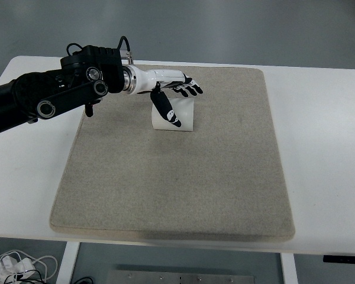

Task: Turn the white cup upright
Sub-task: 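Reach the left hand over the white cup lying on its side, then close the left hand fingers around the white cup's body, then lift the cup with the left hand and rotate it opening-up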

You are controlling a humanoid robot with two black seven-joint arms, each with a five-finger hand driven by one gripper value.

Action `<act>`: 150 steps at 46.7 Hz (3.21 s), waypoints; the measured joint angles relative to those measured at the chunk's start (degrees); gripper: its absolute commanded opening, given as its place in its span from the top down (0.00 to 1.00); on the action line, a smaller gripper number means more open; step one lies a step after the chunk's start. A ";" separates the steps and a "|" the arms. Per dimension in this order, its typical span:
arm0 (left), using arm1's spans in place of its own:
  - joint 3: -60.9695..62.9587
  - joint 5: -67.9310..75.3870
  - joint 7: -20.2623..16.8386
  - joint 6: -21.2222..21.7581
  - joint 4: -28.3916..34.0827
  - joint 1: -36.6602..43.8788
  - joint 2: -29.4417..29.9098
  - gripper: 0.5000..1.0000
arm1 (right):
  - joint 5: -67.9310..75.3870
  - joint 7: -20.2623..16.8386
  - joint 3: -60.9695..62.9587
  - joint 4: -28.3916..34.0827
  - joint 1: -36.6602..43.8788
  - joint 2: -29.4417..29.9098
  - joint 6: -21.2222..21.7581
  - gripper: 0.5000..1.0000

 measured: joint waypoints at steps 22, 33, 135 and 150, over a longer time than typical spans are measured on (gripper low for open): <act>1.20 5.05 0.56 1.24 3.23 0.38 -1.98 0.16 | 0.00 0.01 0.00 0.00 0.04 0.00 -0.01 0.10; 1.28 5.80 0.56 1.24 5.24 0.66 -3.42 0.17 | 0.00 0.01 0.00 0.02 0.03 0.00 0.00 0.10; -37.49 -18.79 -15.59 -3.69 6.55 22.46 -2.18 1.00 | 0.00 0.01 0.00 0.03 -0.02 0.00 0.00 0.10; -38.20 -18.21 -27.60 -3.71 7.20 26.38 -2.41 1.00 | 0.00 0.01 0.00 0.01 -0.02 0.00 0.00 0.10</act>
